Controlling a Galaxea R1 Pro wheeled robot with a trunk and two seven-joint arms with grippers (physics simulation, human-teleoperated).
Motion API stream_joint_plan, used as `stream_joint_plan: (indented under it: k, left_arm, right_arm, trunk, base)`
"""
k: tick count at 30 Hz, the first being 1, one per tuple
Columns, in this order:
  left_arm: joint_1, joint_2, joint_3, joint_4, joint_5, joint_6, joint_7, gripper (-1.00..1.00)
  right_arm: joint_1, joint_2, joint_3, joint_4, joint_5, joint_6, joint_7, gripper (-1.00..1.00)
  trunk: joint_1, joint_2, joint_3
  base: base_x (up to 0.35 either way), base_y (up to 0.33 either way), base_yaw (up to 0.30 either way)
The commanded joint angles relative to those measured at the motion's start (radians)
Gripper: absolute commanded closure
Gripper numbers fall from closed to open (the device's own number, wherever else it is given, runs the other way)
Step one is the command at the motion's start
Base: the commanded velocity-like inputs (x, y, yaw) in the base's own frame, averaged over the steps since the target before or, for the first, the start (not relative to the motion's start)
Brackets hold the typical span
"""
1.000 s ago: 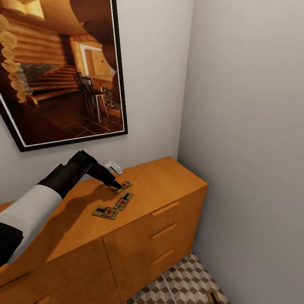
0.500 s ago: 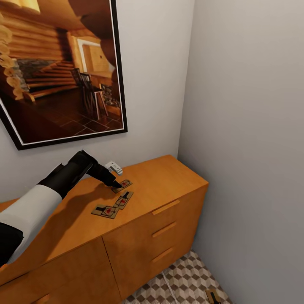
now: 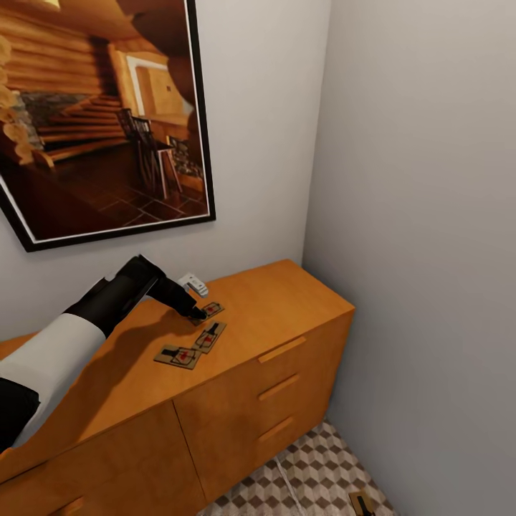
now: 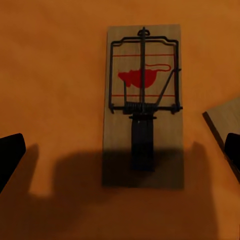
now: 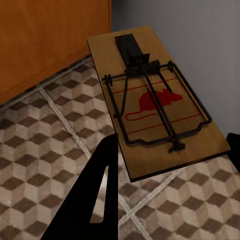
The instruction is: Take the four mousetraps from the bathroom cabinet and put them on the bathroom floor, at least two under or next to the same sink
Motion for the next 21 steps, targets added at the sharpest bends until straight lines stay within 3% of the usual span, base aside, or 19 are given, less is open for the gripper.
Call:
stream_joint_plan:
  k: [1,21]
  left_arm:
    - [-0.001,0.001,-0.001,-0.001,-0.01,0.002,-0.009,-1.0]
    - [-0.001,0.001,-0.002,0.002,-0.01,0.002,-0.009,-1.0]
  right_arm:
    - [-0.001,0.0,0.009,0.001,-0.008,-0.003,-0.004,1.0]
    - [-0.001,0.0,0.009,0.001,-0.008,-0.003,-0.004,1.0]
  trunk:
    - [0.0,-0.001,-0.002]
    - [0.0,-0.001,-0.025]
  base:
    - [0.0,0.0,0.0]
    - [0.0,0.0,0.0]
